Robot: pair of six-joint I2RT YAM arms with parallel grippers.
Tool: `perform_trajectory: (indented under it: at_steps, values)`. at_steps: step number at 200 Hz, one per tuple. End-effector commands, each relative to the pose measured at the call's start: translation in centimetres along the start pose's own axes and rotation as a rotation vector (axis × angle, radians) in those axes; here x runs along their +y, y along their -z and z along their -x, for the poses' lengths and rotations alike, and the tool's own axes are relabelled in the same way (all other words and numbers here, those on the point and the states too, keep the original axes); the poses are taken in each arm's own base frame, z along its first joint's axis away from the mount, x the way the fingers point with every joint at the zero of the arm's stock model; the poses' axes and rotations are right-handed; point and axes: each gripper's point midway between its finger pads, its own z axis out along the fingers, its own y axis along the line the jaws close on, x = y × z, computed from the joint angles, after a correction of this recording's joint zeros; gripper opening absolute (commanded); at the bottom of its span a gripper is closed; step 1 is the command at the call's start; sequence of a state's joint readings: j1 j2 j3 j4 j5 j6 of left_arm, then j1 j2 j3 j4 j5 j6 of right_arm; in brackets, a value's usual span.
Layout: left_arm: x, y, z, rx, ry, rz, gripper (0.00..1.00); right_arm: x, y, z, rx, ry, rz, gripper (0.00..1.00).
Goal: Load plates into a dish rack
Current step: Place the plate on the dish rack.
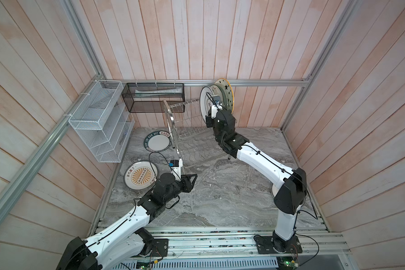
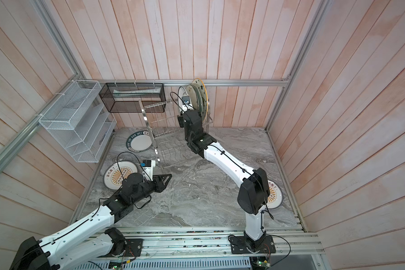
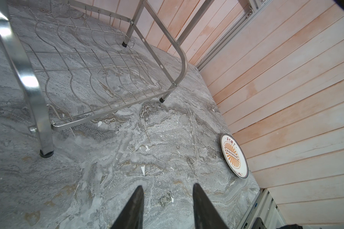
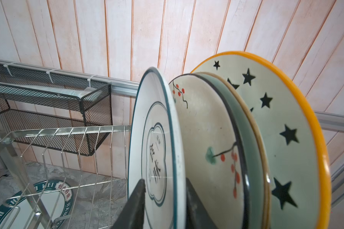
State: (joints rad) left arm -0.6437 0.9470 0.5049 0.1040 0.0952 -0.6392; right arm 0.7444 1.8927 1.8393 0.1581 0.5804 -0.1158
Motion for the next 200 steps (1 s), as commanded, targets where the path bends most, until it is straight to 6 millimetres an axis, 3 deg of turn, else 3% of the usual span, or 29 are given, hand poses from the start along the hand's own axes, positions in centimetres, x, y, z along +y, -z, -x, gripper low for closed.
perform_trajectory:
  at_steps: [1,77,121,153,158,165,200]
  values:
    - [-0.1,0.3,0.3,-0.02,-0.005,0.001,0.42,-0.8,0.8,3.5,-0.064,-0.026,0.003,0.41]
    - [-0.2,0.5,0.7,-0.035,-0.004,0.002,0.43,-1.9,2.4,6.6,-0.128,-0.034,0.016,0.58]
    - [-0.7,0.6,1.9,-0.06,-0.038,0.003,0.46,-3.8,5.2,10.6,-0.201,-0.016,0.026,0.7]
    - [-1.7,0.5,3.3,-0.092,-0.073,-0.016,0.46,-6.3,7.8,13.0,-0.223,0.006,0.032,0.77]
    - [-1.9,0.4,3.5,-0.098,-0.077,-0.019,0.46,-6.8,8.0,13.1,-0.218,0.012,0.033,0.91]
    - [-2.1,0.3,3.8,-0.103,-0.088,-0.023,0.46,-7.6,8.5,13.3,-0.214,0.013,0.035,0.96]
    - [-3.2,0.0,5.2,-0.145,-0.125,-0.056,0.46,-13.0,11.0,12.8,-0.223,-0.073,0.024,0.97]
